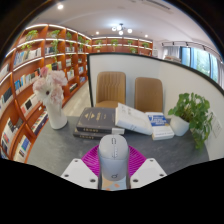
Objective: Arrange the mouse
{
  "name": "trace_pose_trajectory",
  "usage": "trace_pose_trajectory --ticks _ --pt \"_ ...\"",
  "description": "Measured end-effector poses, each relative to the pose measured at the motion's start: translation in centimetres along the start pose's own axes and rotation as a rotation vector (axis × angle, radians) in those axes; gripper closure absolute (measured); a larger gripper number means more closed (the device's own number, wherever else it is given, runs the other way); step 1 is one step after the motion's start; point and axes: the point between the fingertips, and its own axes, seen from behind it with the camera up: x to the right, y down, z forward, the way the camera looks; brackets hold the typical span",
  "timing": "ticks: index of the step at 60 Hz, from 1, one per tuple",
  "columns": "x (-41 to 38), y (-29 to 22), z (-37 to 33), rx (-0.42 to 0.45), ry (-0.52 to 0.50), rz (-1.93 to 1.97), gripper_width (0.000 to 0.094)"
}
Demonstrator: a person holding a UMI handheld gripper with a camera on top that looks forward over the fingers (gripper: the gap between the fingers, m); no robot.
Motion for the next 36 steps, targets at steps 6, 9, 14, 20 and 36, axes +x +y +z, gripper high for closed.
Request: trace_pose_trajectory --ticks 6,9,14,20,36 --pt "-2.2 6.7 3.2 -0.108 -0.015 0.015 0.0618" --pt "-2.9 9.7 4.4 -0.153 -0.020 0.029 0.0619" --pt "-3.0 13.7 5.8 -0.215 -0.016 0.039 0.0619" --pt "-2.8 17.4 7.0 -0.266 -0.005 0.035 0.0618" --pt "-2.7 17.7 7.3 -0.247 0.009 -0.003 0.0583"
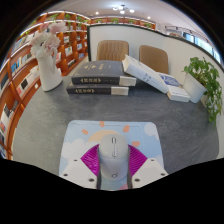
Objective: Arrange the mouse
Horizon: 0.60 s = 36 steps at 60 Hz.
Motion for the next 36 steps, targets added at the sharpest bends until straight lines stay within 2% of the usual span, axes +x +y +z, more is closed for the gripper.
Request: trace_pose_trajectory --ticks 9,16,18,22,36 --pt "-0.3 0.1 -0.7 -0.035 -0.012 0.038 0.0419" --pt "0.1 -2.4 -3.5 0.020 0.008 0.055 0.0114" --pt "0.2 -3.5 -4.8 0.039 0.015 0.063 0.0055" --pt "-0.1 -5.7 -8.1 0.079 0.016 0.073 0.0076" --pt "-0.5 -11.6 -19.6 0.243 0.028 0.091 0.0064"
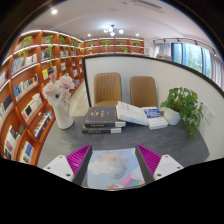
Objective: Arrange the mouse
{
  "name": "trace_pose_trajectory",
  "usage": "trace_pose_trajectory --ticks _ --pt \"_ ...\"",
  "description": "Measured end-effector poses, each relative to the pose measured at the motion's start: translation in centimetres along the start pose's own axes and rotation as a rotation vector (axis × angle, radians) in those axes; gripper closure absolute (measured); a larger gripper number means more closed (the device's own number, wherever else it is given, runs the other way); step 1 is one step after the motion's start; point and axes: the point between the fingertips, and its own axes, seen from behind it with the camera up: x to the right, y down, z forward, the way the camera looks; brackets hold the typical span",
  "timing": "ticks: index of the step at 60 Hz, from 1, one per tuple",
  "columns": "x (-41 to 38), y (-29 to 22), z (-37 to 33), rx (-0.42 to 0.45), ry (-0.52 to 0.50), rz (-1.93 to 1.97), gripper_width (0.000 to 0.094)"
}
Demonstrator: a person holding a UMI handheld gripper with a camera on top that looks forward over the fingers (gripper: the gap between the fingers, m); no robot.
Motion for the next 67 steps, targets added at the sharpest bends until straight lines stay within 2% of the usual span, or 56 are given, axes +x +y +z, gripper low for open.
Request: trace_pose_trajectory --ticks 18,40,67 --pt "5.0 -2.3 -7.3 0.069 0.024 0.044 0.0076" --pt "18.0 0.7 -9.8 0.041 0.023 0.023 0.0084" --pt "23.8 3.8 -10.1 -0.021 -0.055 -0.003 0.0084"
